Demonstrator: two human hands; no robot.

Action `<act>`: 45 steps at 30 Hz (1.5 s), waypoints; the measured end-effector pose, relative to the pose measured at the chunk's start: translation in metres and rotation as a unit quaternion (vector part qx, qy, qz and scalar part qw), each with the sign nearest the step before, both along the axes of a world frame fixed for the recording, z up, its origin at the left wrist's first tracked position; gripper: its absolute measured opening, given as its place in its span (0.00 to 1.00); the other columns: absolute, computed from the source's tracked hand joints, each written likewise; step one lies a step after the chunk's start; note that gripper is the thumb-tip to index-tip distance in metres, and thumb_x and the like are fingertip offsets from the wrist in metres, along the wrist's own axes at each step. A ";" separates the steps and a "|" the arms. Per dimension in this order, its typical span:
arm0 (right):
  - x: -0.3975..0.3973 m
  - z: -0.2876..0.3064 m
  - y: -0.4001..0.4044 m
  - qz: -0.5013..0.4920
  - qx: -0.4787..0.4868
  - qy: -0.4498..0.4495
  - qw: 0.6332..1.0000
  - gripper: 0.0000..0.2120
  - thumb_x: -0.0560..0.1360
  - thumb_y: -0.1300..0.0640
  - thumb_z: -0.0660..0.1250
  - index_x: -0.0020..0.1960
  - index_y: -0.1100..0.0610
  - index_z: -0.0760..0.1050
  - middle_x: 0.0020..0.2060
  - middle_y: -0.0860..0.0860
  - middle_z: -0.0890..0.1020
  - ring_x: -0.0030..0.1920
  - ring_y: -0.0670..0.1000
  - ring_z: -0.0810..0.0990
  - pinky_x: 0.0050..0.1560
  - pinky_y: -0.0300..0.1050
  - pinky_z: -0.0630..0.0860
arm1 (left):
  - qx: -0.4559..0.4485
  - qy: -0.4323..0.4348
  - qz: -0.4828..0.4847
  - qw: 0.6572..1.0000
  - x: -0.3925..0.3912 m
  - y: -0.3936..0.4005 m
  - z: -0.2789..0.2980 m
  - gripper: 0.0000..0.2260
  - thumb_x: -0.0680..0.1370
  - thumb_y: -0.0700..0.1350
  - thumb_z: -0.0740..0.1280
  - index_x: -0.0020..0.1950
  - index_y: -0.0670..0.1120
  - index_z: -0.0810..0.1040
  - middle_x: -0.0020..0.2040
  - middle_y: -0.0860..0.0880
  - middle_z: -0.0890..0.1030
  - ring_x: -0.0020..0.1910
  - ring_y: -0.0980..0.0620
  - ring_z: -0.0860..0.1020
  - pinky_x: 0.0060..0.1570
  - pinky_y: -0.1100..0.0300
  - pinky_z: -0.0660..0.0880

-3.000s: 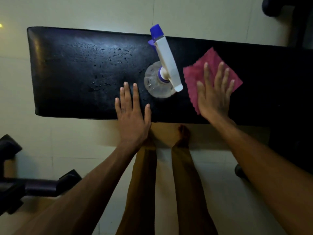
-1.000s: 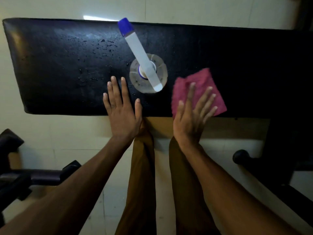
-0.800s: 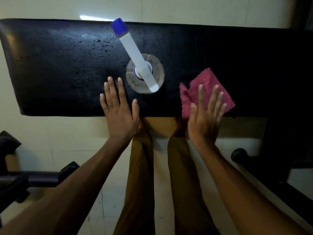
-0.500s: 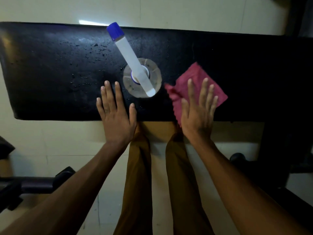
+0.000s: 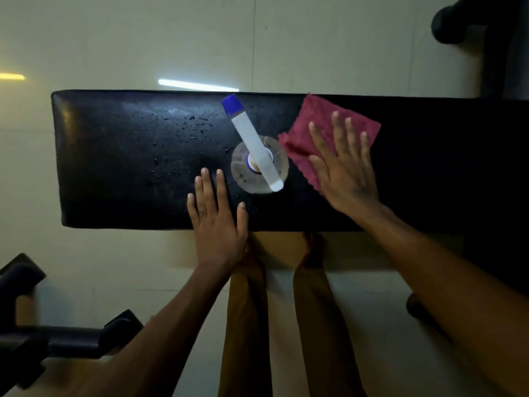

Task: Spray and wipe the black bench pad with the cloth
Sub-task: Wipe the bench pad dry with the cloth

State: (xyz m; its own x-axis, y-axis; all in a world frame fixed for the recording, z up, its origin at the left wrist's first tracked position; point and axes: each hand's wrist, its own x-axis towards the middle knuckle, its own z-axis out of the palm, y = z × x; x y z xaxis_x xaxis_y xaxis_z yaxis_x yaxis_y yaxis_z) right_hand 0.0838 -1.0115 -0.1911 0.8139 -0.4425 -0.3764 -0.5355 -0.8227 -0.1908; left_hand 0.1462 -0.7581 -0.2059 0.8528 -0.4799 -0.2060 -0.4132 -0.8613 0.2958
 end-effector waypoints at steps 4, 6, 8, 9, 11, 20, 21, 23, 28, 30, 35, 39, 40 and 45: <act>-0.046 0.002 0.018 -0.118 -0.002 0.034 0.992 0.29 0.83 0.40 0.39 0.82 0.43 0.37 0.81 0.57 0.38 0.81 0.60 0.38 0.79 0.63 0.38 | -0.001 -0.012 -0.005 1.000 -0.001 0.001 -0.002 0.31 0.83 0.55 0.54 0.83 0.43 0.51 0.83 0.41 0.49 0.83 0.44 0.48 0.80 0.45 0.45; -0.070 0.003 0.037 -0.011 -0.008 0.039 0.999 0.29 0.83 0.40 0.39 0.81 0.43 0.34 0.81 0.58 0.37 0.80 0.60 0.37 0.79 0.62 0.37 | 0.000 -0.019 -0.002 1.000 -0.002 0.001 -0.003 0.31 0.83 0.55 0.53 0.83 0.43 0.51 0.83 0.41 0.50 0.83 0.43 0.48 0.80 0.45 0.45; -0.085 0.004 0.030 0.036 -0.004 0.037 0.999 0.29 0.83 0.40 0.40 0.80 0.41 0.33 0.81 0.56 0.37 0.81 0.59 0.37 0.80 0.61 0.40 | 0.002 -0.018 -0.001 1.000 -0.002 0.001 -0.004 0.31 0.83 0.55 0.54 0.83 0.43 0.51 0.83 0.41 0.50 0.83 0.43 0.48 0.80 0.45 0.45; -0.083 0.005 0.031 0.001 -0.014 0.041 0.999 0.28 0.83 0.40 0.40 0.80 0.40 0.33 0.81 0.55 0.36 0.80 0.58 0.36 0.80 0.60 0.39 | 0.002 -0.017 -0.002 1.000 -0.002 0.001 -0.004 0.31 0.83 0.55 0.54 0.83 0.43 0.51 0.83 0.41 0.50 0.83 0.43 0.48 0.80 0.45 0.45; -0.068 0.004 0.050 -0.129 -0.006 0.040 0.991 0.29 0.83 0.40 0.41 0.81 0.41 0.35 0.81 0.55 0.36 0.80 0.59 0.36 0.79 0.60 0.36 | -0.002 -0.018 -0.005 1.000 -0.002 0.000 -0.005 0.31 0.84 0.55 0.54 0.83 0.43 0.51 0.83 0.41 0.49 0.83 0.44 0.47 0.80 0.44 0.45; -0.041 0.000 0.033 -0.145 -0.013 0.024 0.989 0.29 0.84 0.40 0.42 0.81 0.43 0.36 0.81 0.57 0.38 0.81 0.59 0.38 0.79 0.61 0.37 | -0.001 -0.028 -0.003 1.000 -0.003 0.000 -0.005 0.31 0.83 0.55 0.54 0.83 0.43 0.52 0.83 0.40 0.51 0.82 0.42 0.49 0.80 0.44 0.46; -0.037 0.000 0.047 -0.153 -0.017 0.021 0.988 0.29 0.84 0.40 0.43 0.81 0.44 0.36 0.81 0.58 0.38 0.81 0.60 0.37 0.79 0.61 0.36 | 0.003 -0.029 -0.002 1.000 -0.002 0.000 -0.006 0.31 0.83 0.55 0.54 0.83 0.43 0.52 0.83 0.40 0.51 0.82 0.43 0.49 0.80 0.43 0.47; -0.049 0.000 0.059 -0.045 -0.024 0.035 0.998 0.30 0.84 0.41 0.44 0.81 0.44 0.34 0.81 0.58 0.37 0.80 0.61 0.37 0.79 0.61 0.36 | 0.003 -0.021 -0.005 1.000 -0.003 0.002 -0.005 0.31 0.84 0.55 0.54 0.83 0.43 0.52 0.83 0.40 0.51 0.82 0.43 0.49 0.80 0.43 0.47; -0.072 0.007 0.029 -0.086 -0.012 0.078 0.993 0.30 0.83 0.38 0.40 0.80 0.43 0.32 0.80 0.56 0.35 0.80 0.58 0.34 0.79 0.58 0.37 | -0.001 -0.006 -0.015 1.000 0.000 0.002 -0.002 0.30 0.84 0.54 0.53 0.83 0.43 0.51 0.83 0.40 0.49 0.83 0.44 0.47 0.80 0.45 0.44; -0.070 0.011 0.047 -0.080 0.002 0.080 0.994 0.33 0.82 0.37 0.42 0.80 0.44 0.31 0.79 0.57 0.32 0.79 0.60 0.34 0.77 0.59 0.34 | -0.001 -0.004 -0.021 1.000 -0.001 0.002 0.000 0.30 0.84 0.54 0.52 0.83 0.42 0.51 0.83 0.40 0.49 0.83 0.44 0.47 0.80 0.45 0.45; -0.081 0.044 0.019 -0.058 0.066 0.022 0.996 0.33 0.84 0.42 0.54 0.81 0.42 0.39 0.82 0.54 0.45 0.81 0.56 0.46 0.78 0.58 0.50 | -0.073 0.062 0.038 0.995 0.005 -0.005 0.020 0.28 0.83 0.51 0.55 0.82 0.42 0.56 0.82 0.41 0.56 0.82 0.43 0.52 0.80 0.41 0.50; -0.064 0.055 -0.009 -0.192 0.022 -0.038 0.980 0.30 0.80 0.42 0.65 0.77 0.53 0.64 0.74 0.57 0.65 0.73 0.58 0.64 0.69 0.57 0.69 | -0.222 0.101 0.079 0.967 0.010 -0.020 0.056 0.31 0.82 0.52 0.63 0.81 0.41 0.58 0.78 0.43 0.65 0.78 0.45 0.63 0.75 0.38 0.61; -0.059 0.054 -0.011 -0.186 0.022 -0.028 0.982 0.28 0.77 0.40 0.68 0.72 0.54 0.70 0.71 0.57 0.67 0.71 0.58 0.65 0.68 0.57 0.70 | -0.243 0.102 0.072 0.962 0.010 -0.024 0.065 0.33 0.81 0.53 0.66 0.80 0.41 0.58 0.78 0.43 0.66 0.77 0.46 0.64 0.75 0.39 0.63; -0.046 0.054 -0.008 -0.176 0.056 -0.032 0.982 0.18 0.71 0.44 0.76 0.48 0.52 0.71 0.56 0.51 0.72 0.59 0.53 0.71 0.54 0.48 0.71 | -0.297 0.100 0.021 0.949 0.017 -0.046 0.085 0.28 0.78 0.50 0.73 0.73 0.39 0.70 0.69 0.43 0.74 0.69 0.46 0.73 0.68 0.43 0.71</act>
State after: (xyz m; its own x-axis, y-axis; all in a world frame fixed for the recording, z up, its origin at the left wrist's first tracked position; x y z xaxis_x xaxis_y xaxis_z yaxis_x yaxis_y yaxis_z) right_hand 0.0375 -1.0196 -0.1368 0.6410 -0.6596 -0.3925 -0.7674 -0.5604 -0.3115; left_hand 0.1632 -0.8044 -0.1208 0.8460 -0.5286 -0.0695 -0.2662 -0.5319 0.8039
